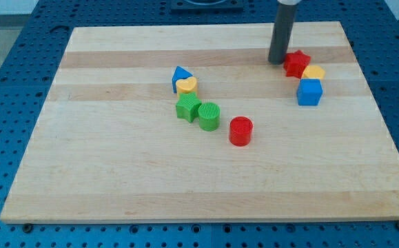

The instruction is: Slide the blue triangle closer to the red star

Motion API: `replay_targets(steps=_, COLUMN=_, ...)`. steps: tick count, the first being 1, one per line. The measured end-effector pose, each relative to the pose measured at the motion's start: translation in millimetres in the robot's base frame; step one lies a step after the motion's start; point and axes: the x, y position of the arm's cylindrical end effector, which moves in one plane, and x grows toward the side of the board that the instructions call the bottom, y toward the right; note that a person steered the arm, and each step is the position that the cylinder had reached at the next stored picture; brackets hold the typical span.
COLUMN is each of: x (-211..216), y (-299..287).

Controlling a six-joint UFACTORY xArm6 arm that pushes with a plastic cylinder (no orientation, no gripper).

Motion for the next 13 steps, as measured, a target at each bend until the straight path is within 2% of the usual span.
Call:
replay_targets(steps=1, x=-6, y=10)
replay_targets(steps=2, x=-21, y=-12)
replay_targets(steps=3, x=-35, y=-79)
replay_targets(steps=4, x=-35, y=-175)
replay_targets(steps=5, x=-25, y=-267)
replay_targets(steps=6, x=14, y=-311)
replay_targets(steps=7, x=48, y=-328)
replay_targets(steps=9, x=83, y=-312)
replay_targets(steps=10, x=76, y=-264)
replay_targets(steps=12, x=30, y=-181)
replay_targets(steps=13, x=29, y=-200)
